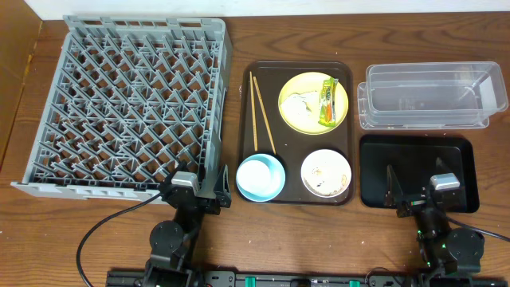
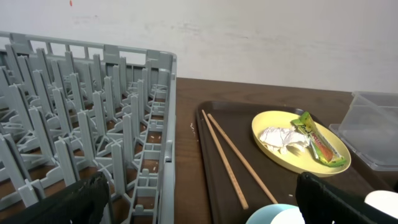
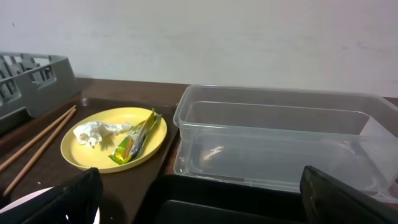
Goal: Sort waste into correct bins and load items into the dishwasher
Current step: 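Move the right gripper over the yellow plate toward the white tissue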
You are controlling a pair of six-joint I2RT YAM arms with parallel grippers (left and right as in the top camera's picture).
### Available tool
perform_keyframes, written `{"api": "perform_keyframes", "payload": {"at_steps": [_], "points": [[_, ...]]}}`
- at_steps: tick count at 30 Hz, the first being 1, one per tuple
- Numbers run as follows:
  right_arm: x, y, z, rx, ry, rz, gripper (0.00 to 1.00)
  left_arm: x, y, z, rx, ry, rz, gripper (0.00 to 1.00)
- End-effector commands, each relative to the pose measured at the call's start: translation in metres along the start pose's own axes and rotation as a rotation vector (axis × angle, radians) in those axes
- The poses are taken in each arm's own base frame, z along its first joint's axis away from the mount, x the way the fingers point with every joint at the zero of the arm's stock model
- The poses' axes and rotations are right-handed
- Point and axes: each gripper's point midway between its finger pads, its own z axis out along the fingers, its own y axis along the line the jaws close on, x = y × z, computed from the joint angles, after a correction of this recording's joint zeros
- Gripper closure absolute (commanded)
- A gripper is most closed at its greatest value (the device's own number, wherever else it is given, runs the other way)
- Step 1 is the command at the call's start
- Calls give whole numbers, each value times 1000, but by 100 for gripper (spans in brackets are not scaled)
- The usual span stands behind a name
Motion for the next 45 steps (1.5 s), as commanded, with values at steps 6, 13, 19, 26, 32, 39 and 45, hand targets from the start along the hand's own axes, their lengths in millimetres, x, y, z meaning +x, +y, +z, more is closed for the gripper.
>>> {"api": "perform_keyframes", "payload": {"at_steps": [6,13,19,26,32,39,45], "points": [[0,-1,0,3,-2,-6,1,15,4,0,-16,53,10,4],[-12,14,-2,-86,-40,-14,1,8,-1,0,7,35,9,3],[-46,22,-10,-119,-45,-12,1,-28,-10,-6,29,9,9,4],[-90,25,1,-142,136,28,1,-61,-30,6,62,301,-37,4],[-106,22,34,-104,505,255,1,-95,-50,24,93,588,-78,4],[-92,39,74,-199,823,395,1,-117,-58,35,87,736,-112,3],[-88,81,113,-417,839,386,1,-111,-63,27,109,777,-128,4]]}}
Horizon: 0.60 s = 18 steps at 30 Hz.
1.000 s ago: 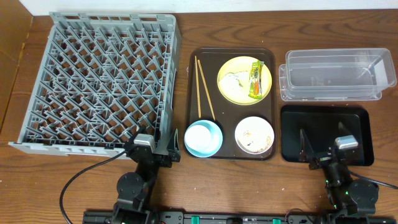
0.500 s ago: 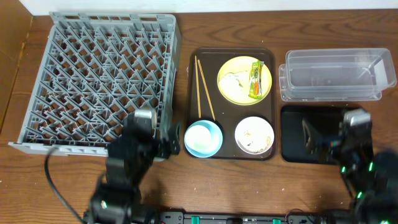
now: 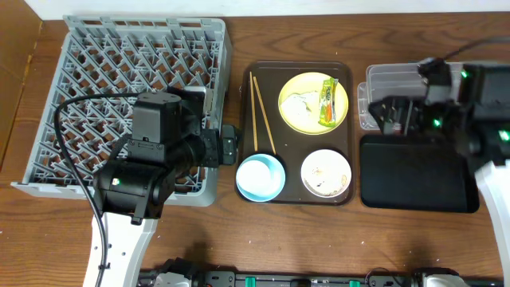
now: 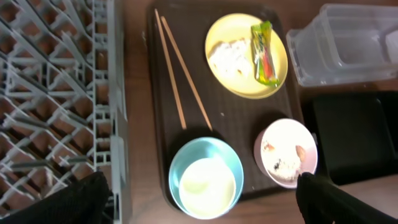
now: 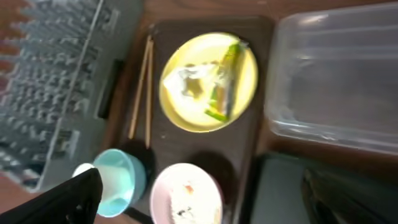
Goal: Sort waste into correct bins and load items into the dishwasher
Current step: 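Move the right gripper over the yellow plate toward the white tissue, then grasp the tissue with the right gripper and drop it in the clear bin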
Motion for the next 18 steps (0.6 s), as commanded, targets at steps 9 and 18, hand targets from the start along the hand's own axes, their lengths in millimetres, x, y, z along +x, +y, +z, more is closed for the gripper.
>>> {"api": "perform_keyframes", "payload": {"at_steps": [9,18], "points": [[-2,50,115,124,231,-174,18,-2,-6,-5,29,-3,-14,4],[28,43,215,124,297,-186,16,-2,-6,-5,29,-3,-14,4]]}}
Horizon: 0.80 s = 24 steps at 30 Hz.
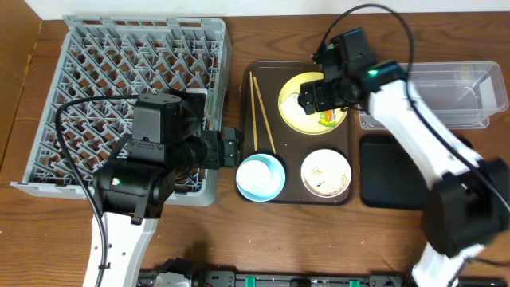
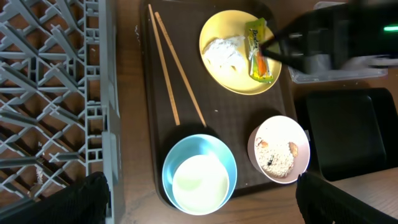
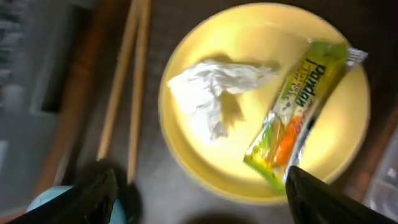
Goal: Sort waste into correct bins and load items into the dishwasher
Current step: 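Grasp the tissue with the right gripper and drop it in the clear bin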
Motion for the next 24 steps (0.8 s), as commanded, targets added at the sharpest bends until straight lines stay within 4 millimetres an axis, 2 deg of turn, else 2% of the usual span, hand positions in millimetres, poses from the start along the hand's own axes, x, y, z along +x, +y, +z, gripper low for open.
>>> {"api": "perform_keyframes", "payload": {"at_steps": [1,3,7,9,12,14,16,19,21,24], "points": [[5,5,37,22,28,-9,16,-5,-2,-5,6,-16,0,4],[9,6,55,28,37,-20,22,-5,-2,-5,6,-16,0,4],[19,5,88,58,61,-37,25,-5,-2,-5,6,-16,0,3],[23,6,99,57,70,-42,39,-5,-2,-5,6,-16,0,4],[19,-4,100,124,46,-29,83,-5,-2,-5,6,-16,0,4],[11,-8,88,140,18,14,98,-5,-2,-5,6,-16,0,4],[2,-11,71,138,-8,54,99,-5,-2,-5,6,-16,0,3],[-13,-19,31,142,-60,105,99,-5,-2,-5,6,-16,0,4],[-24,-29,-7,151,-108,134,99,-5,-2,-5,6,-16,0,4],[-30,-49,-58,173,-158,189,99,-5,-2,-5,6,-16,0,4]]}}
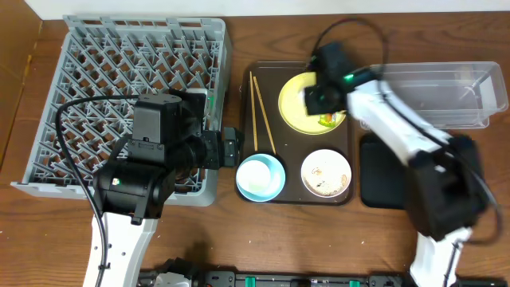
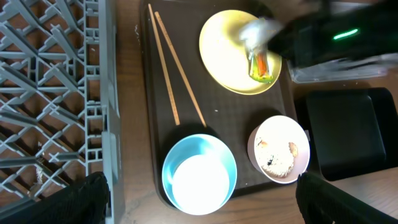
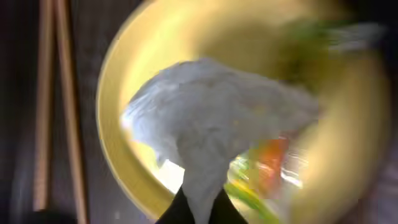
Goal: Sort waste into correct bins and load items into the dishwasher
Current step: 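Grasp the tissue with the right gripper and drop it in the clear bin, then return the right gripper to the yellow plate above the green wrapper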
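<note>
My right gripper point(image 3: 193, 208) is shut on a crumpled white tissue point(image 3: 211, 124), which it holds just above the yellow plate point(image 3: 118, 162). A green snack wrapper point(image 3: 273, 162) lies blurred on that plate. Seen from overhead, the right gripper point(image 1: 319, 92) hangs over the plate at the back of the dark tray point(image 1: 291, 151). My left gripper point(image 1: 227, 149) is open and holds nothing. It hovers by the right edge of the grey dish rack point(image 1: 127, 104), above the blue bowl point(image 2: 199, 180). Wooden chopsticks point(image 2: 177, 68) and a pink bowl point(image 2: 278, 149) with food scraps lie on the tray.
A clear plastic bin point(image 1: 434, 96) stands at the back right. In front of it is a black bin point(image 1: 378, 191), partly covered by my right arm. The dish rack fills the left half of the table.
My right gripper was open above the plate with the tissue lying on it. Now it is shut on the tissue, close over the plate. The left arm has not moved.
Both arms were parked low at the table's front edge. Then the left arm was raised beside the rack and the right arm was over the clear bin. After that the right gripper was open over the yellow plate, and now it grips the tissue.
</note>
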You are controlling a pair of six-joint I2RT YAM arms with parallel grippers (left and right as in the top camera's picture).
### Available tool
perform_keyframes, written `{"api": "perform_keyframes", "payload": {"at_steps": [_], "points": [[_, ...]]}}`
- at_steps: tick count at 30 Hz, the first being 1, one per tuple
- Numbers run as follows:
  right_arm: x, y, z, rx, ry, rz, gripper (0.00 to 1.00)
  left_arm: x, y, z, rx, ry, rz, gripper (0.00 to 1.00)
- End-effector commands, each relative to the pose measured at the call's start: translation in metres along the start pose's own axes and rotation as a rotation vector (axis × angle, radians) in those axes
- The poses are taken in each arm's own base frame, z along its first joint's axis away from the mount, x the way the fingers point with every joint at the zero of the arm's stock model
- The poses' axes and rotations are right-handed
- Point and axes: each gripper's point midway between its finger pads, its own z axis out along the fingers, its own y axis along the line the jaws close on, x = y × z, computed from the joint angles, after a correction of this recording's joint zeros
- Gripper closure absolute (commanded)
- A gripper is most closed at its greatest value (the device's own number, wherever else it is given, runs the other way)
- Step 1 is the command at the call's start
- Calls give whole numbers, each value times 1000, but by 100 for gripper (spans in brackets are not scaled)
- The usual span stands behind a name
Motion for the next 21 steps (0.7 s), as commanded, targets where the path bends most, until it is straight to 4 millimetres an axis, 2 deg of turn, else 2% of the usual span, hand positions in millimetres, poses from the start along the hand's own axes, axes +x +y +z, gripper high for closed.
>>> {"api": "perform_keyframes", "payload": {"at_steps": [1,3,6,8,11,12,13,14,16,18,21], "points": [[-34,-31,-79,19,-149,95,99,-5,-2,-5,6,-17,0,4],[-30,-52,-103,45,-153,139,99,-5,-2,-5,6,-17,0,3],[-19,-84,-121,93,-123,207,99,-5,-2,-5,6,-17,0,4],[-8,-105,-122,124,-82,266,99,-5,-2,-5,6,-17,0,4],[5,-129,-111,160,-36,334,99,-5,-2,-5,6,-17,0,4],[10,-138,-103,170,-17,357,93,-5,-2,-5,6,-17,0,3],[14,-146,-95,173,7,375,33,-5,-2,-5,6,-17,0,4],[15,-149,-93,174,14,382,24,-5,-2,-5,6,-17,0,4],[8,-140,-93,112,0,351,21,-5,-2,-5,6,-17,0,3],[0,-121,-95,17,-18,285,35,-5,-2,-5,6,-17,0,3],[-7,-84,-95,-92,-34,190,39,-5,-2,-5,6,-17,0,4]]}}
